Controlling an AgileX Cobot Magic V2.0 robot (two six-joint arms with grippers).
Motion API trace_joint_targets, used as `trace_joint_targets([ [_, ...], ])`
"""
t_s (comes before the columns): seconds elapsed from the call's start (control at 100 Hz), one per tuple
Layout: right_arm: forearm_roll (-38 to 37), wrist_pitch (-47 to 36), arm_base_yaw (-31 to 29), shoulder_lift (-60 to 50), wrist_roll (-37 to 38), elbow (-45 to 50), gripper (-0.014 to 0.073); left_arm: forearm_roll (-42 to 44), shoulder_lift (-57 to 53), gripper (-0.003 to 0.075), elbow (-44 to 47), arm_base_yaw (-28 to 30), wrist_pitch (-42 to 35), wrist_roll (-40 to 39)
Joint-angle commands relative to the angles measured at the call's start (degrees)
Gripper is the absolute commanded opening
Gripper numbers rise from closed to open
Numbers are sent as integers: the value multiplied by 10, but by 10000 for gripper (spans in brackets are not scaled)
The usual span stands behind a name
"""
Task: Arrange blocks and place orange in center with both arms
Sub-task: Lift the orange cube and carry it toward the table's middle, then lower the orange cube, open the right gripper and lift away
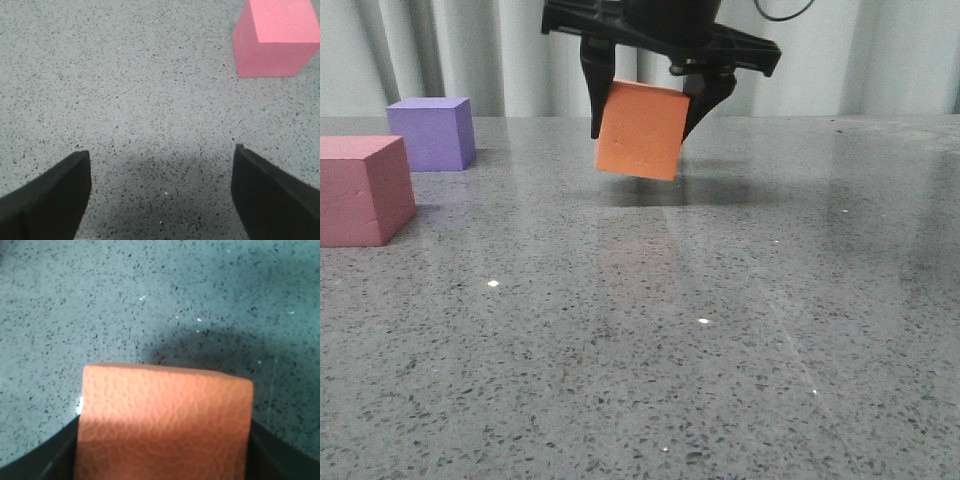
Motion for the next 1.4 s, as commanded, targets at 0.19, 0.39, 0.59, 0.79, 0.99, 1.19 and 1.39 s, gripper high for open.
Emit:
trace_joint_targets([
  [0.19, -31, 20, 8, -1, 19, -57, 301, 0, 7, 545, -20, 0, -36, 1],
  [0.39, -53, 22, 8, 0, 34, -57, 300, 0, 7, 545, -20, 0, -36, 1],
  [0.59, -46, 22, 8, 11, 34, -57, 300, 0, 7, 545, -20, 0, -36, 1],
  [0.79, -22, 24, 8, 32, 34, -57, 300, 0, 7, 545, -20, 0, -36, 1],
  [0.99, -20, 24, 8, 32, 34, -57, 330, 0, 7, 545, -20, 0, -36, 1],
  [1.19, -12, 34, 8, 32, 33, -57, 577, 0, 7, 545, -20, 0, -36, 1],
  [1.39, -12, 46, 8, 32, 25, -62, 652, 0, 7, 545, -20, 0, -36, 1],
])
